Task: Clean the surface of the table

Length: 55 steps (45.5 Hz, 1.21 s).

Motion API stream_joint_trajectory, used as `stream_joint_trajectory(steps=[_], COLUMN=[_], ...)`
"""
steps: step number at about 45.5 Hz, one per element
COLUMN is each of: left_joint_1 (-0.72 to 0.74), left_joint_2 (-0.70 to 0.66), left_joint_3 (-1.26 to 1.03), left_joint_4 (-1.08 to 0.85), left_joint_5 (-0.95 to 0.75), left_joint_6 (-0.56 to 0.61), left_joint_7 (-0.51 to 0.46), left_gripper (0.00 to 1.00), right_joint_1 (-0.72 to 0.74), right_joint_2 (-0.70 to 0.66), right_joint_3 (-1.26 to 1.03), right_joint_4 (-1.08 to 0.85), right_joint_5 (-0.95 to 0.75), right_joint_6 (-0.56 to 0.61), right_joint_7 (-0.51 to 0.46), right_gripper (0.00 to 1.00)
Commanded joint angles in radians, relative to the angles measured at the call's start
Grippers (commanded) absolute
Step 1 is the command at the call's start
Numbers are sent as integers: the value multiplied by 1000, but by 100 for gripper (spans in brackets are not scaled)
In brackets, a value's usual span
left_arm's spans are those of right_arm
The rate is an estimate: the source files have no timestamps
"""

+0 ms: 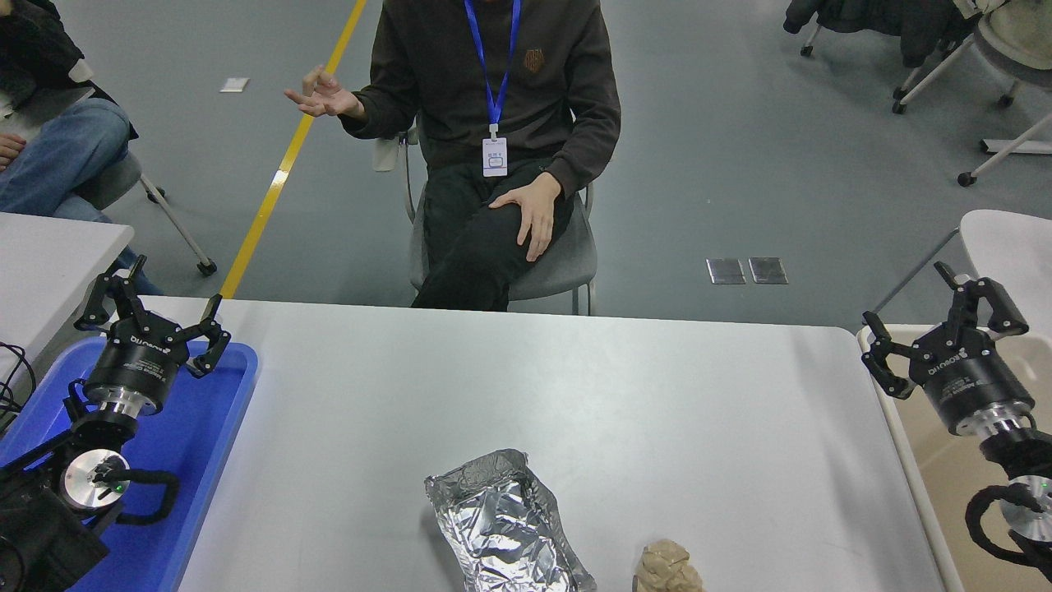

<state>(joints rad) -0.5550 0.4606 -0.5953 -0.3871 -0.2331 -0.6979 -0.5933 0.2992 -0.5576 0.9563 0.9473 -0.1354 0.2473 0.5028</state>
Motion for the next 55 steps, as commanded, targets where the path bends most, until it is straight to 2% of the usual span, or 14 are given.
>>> stream_joint_trajectory(steps=[1, 8, 23, 30, 38, 45, 50, 55], left_joint_1=[0, 0, 0, 0, 0, 0, 0, 0], left_joint_2=[1, 0, 0, 0, 0, 0, 0, 0], left_joint_3=[0, 0, 0, 0, 0, 0, 0, 0], left_joint_4=[1, 1, -1, -1, -1, -1, 1, -1], left_joint_5=[0, 0, 0, 0, 0, 0, 0, 0], left_joint_6=[0, 0, 0, 0, 0, -2, -2, -2], left_joint_7=[0, 0, 0, 0, 0, 1, 1, 1], left_gripper=[100, 100, 100, 100, 100, 100, 100, 100], right_joint_1=[-9, -5, -2, 15, 165, 268, 275, 278], right_joint_2=[83, 110, 107, 32, -71, -145, -150, -148], right_joint_3=[18, 19, -10, -112, -299, -479, -485, -488], right_joint_4=[8, 14, 36, 136, 208, 263, 271, 278], right_joint_5=[-12, -13, -32, -64, -101, -268, -412, -483], right_joint_6=[-111, -148, -171, -171, -171, -172, -172, -174], right_joint_7=[72, 125, 126, 122, 88, 66, 68, 68], right_gripper=[98, 98, 98, 98, 98, 98, 98, 98])
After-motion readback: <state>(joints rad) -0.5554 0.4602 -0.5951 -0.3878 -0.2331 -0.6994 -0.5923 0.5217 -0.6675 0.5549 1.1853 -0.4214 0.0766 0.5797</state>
